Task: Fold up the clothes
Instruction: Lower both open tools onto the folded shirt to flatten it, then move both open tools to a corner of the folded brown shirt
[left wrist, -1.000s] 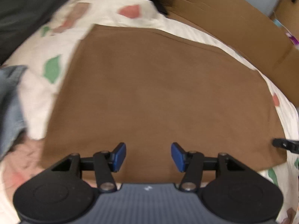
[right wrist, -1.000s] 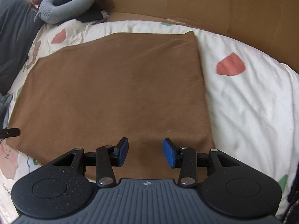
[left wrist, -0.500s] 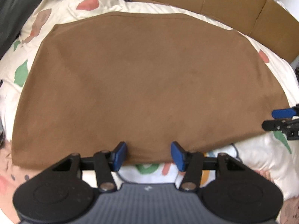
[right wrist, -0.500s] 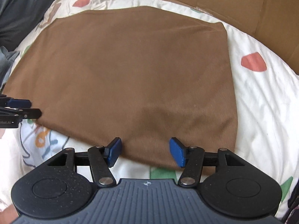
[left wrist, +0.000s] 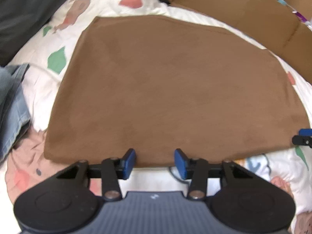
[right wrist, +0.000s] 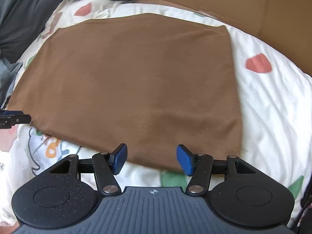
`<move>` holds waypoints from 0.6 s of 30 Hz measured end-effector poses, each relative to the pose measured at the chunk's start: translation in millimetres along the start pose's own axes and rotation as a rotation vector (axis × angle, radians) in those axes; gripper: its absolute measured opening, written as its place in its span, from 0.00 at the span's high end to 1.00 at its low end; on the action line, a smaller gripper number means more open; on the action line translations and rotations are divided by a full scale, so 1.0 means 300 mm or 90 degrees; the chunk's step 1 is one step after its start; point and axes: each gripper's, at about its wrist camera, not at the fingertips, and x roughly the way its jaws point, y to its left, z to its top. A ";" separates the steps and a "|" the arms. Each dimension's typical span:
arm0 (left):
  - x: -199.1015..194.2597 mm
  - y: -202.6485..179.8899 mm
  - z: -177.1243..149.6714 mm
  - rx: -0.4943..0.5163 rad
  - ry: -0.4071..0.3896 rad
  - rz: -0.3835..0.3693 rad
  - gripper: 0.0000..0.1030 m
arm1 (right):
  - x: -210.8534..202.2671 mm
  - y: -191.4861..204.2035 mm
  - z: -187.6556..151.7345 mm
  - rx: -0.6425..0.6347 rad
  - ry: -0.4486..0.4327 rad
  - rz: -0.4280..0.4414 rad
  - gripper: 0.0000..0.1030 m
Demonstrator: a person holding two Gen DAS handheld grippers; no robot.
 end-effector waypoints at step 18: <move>-0.044 0.288 -0.023 -0.128 -0.009 0.083 0.64 | -0.007 -0.134 -0.035 0.077 0.022 -0.055 0.41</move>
